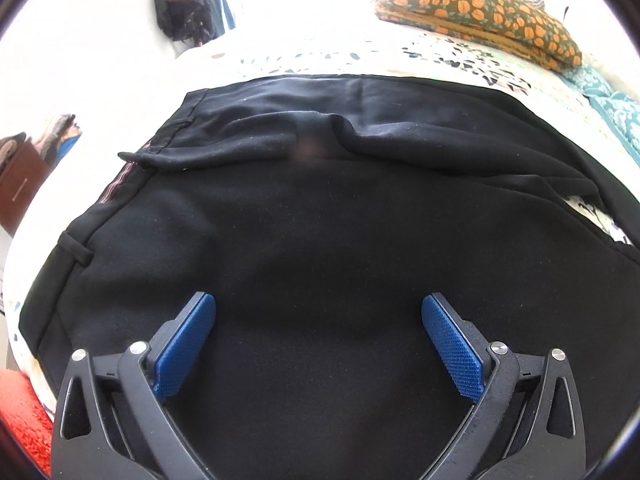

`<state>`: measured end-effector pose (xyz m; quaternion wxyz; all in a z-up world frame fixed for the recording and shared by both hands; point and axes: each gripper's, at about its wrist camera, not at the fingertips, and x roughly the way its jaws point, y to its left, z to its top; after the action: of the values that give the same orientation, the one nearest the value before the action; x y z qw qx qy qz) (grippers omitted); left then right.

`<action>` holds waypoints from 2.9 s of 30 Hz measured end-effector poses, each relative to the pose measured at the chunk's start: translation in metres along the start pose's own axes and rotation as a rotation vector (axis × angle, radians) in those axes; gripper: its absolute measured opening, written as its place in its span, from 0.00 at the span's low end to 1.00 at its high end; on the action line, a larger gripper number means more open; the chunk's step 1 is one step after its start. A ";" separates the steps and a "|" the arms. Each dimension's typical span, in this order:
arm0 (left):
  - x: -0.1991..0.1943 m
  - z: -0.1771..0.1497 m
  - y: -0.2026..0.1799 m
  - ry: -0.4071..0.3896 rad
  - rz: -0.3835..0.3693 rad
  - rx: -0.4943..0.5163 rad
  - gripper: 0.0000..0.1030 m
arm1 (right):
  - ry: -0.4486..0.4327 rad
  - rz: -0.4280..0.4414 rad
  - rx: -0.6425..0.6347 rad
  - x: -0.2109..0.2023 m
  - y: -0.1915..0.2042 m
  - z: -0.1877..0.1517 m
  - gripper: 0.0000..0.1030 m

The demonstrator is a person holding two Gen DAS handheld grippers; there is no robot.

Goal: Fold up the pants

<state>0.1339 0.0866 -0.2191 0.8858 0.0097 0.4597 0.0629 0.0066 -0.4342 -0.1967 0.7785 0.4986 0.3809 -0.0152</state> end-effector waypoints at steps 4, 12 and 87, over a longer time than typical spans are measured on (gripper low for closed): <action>-0.001 0.000 0.000 0.001 -0.005 -0.001 1.00 | 0.001 -0.052 0.146 0.031 -0.017 0.012 0.71; -0.002 -0.002 -0.001 -0.010 0.005 -0.003 1.00 | -0.186 -0.187 0.187 0.011 -0.034 0.034 0.50; -0.028 0.002 -0.025 0.325 -0.404 -0.215 0.03 | -0.114 -0.499 -0.063 -0.054 -0.093 0.147 0.05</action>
<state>0.1218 0.0588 -0.1974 0.7911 -0.1866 0.5789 -0.0657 0.0153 -0.6160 -0.2039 0.7860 0.3633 0.4478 -0.2230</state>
